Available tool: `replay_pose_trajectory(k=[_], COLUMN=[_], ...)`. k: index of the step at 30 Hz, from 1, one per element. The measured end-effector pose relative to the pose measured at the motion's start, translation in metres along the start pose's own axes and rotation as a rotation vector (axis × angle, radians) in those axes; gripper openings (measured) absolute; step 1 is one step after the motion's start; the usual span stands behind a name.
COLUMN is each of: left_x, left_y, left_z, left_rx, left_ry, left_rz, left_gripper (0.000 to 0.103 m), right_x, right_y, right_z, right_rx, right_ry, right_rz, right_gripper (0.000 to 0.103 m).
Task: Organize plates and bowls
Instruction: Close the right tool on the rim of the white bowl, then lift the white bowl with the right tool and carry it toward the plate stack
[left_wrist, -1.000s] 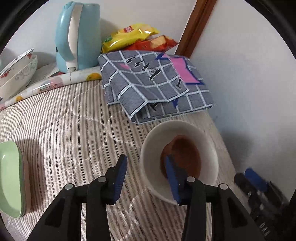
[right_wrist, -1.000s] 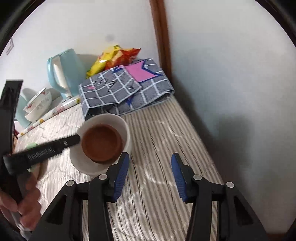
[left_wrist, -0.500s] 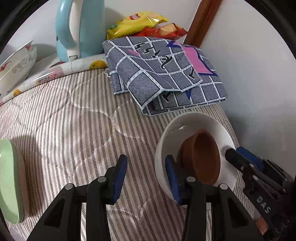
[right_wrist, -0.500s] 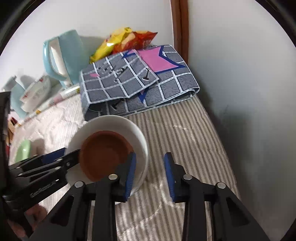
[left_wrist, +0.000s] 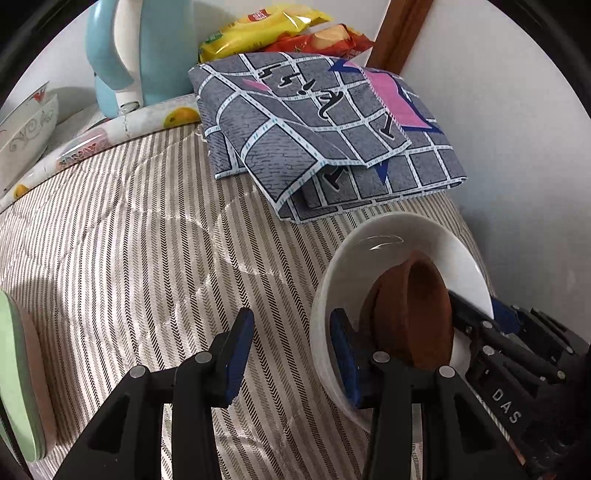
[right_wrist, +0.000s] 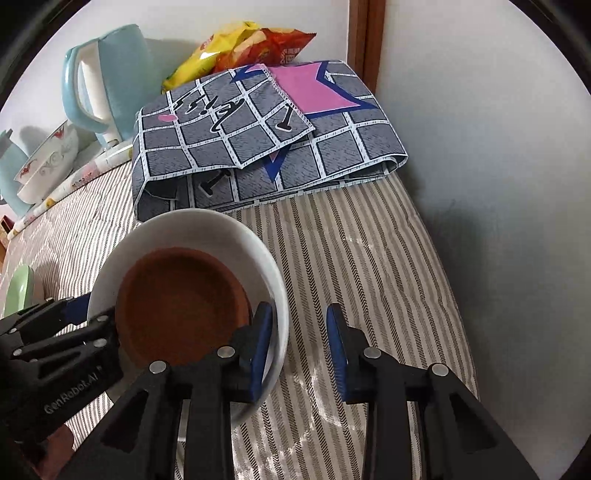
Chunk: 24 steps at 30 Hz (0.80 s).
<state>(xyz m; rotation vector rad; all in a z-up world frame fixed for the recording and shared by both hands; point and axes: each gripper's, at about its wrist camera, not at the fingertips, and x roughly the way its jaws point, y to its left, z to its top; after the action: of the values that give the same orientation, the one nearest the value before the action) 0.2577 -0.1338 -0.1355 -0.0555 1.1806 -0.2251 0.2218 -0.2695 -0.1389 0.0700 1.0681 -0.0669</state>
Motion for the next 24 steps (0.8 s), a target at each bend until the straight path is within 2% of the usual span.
replay_pose_trajectory(k=[6,12,14,24], left_x=[0.0037,0.0043,0.0045,0.0019], left_y=[0.0005,-0.0023,-0.0046,-0.0019], left_z=[0.0001,-0.0009,0.0001,-0.0017], left_rx=[0.006,0.027,0.024,0.014], left_ry=[0.011,0.006,0.003,-0.007], left_rz=[0.001,0.029,0.041,0.046], left_gripper=[0.041,0.041,0.042,0.044], right_x=[0.0021,-0.0002,0.0008,0.0014], right_y=[-0.0019,0.0,0.0037,-0.0028], right_z=[0.0028,0.0022,0.0035,0.0034], right_rx=[0.009,-0.01,-0.026,-0.014], right_ry=[0.013,0.033,0.041,0.067], right_rz=[0.021,-0.015,-0.043,-0.032], right_gripper=[0.03,0.034,0.038,0.043])
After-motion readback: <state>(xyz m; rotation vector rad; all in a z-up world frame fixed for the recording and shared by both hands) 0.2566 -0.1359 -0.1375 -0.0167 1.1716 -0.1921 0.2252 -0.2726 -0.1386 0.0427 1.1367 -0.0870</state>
